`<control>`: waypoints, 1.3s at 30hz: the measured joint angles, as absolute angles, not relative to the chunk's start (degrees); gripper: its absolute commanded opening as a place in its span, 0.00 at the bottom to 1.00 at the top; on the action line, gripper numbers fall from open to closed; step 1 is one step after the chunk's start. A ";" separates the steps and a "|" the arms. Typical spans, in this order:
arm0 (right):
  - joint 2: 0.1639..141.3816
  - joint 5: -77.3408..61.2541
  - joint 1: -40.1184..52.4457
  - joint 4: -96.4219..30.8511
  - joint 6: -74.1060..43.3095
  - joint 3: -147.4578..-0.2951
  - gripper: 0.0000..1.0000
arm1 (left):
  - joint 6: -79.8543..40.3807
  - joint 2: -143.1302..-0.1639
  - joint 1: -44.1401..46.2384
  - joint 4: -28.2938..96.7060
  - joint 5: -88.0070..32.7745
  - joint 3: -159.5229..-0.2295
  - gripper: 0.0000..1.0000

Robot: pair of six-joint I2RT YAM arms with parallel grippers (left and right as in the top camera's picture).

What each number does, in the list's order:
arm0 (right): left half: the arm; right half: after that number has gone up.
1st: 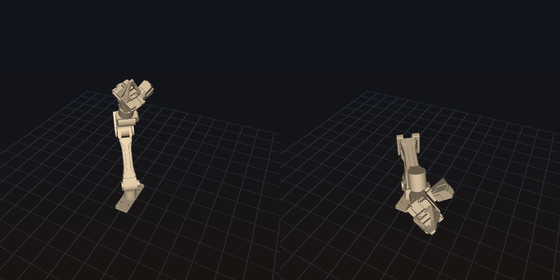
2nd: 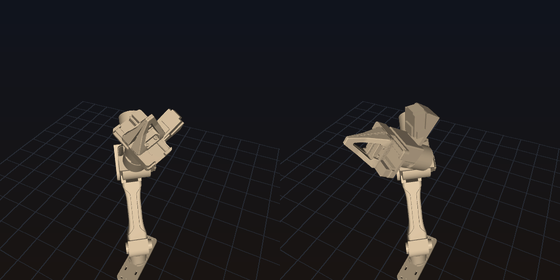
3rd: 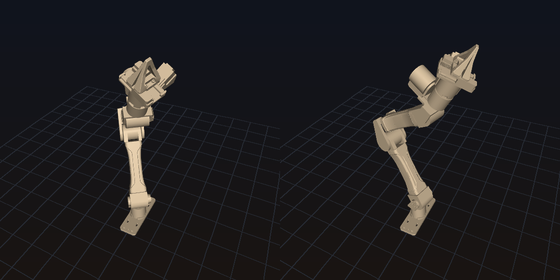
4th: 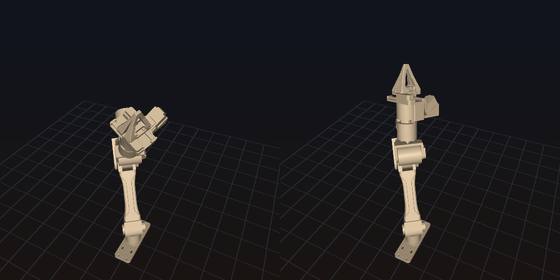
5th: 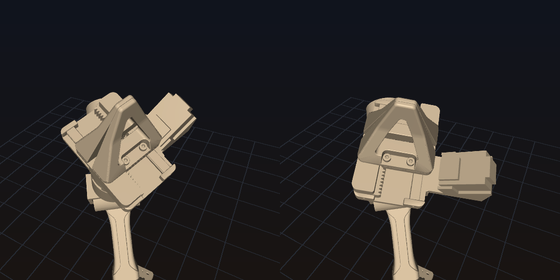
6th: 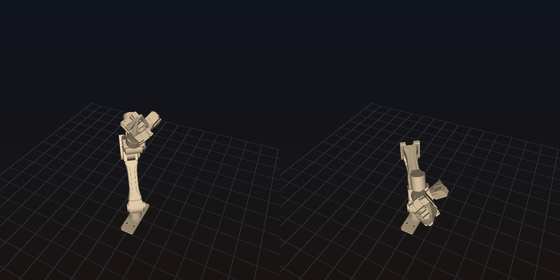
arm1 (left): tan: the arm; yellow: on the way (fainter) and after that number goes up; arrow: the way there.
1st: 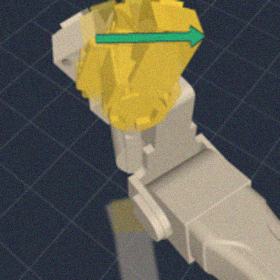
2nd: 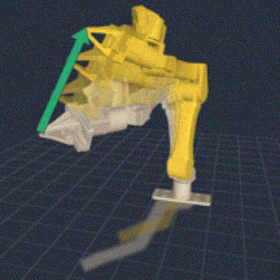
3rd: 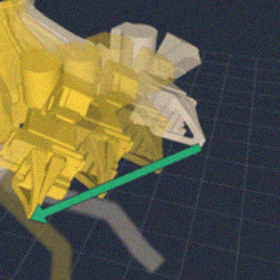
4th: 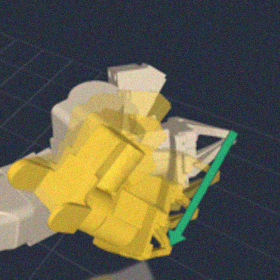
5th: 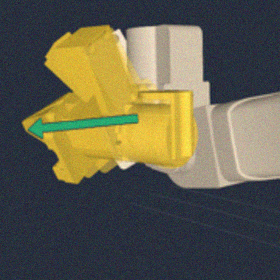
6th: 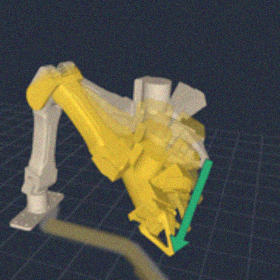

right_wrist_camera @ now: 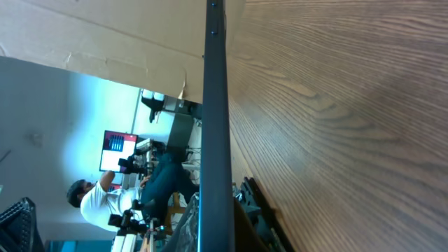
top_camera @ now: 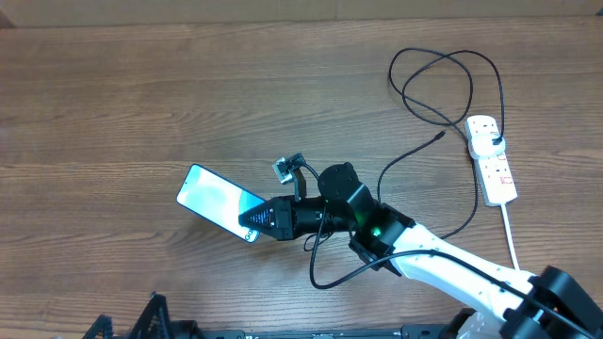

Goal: Plug charger to phone and switch on socket

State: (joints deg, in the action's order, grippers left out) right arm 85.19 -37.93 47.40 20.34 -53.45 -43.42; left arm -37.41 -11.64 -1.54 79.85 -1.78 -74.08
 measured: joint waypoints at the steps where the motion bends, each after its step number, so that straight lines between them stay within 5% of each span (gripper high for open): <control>1: 86.04 -38.37 47.40 21.65 -53.39 -43.40 0.04 | -37.45 -11.64 -1.54 79.48 -2.35 -72.95 0.99; 19: 89.76 -45.23 46.89 25.39 -56.42 -43.27 0.04 | -37.58 -11.66 -1.56 62.57 -27.03 -52.10 1.00; 33: 89.78 -51.70 29.63 28.08 -64.03 -43.24 0.04 | -40.23 -11.64 -1.54 60.29 -32.62 -50.74 1.00; 39: 89.78 -55.83 28.05 28.45 -64.53 -41.54 0.04 | -43.94 -11.70 -1.56 45.67 -40.18 -39.92 1.00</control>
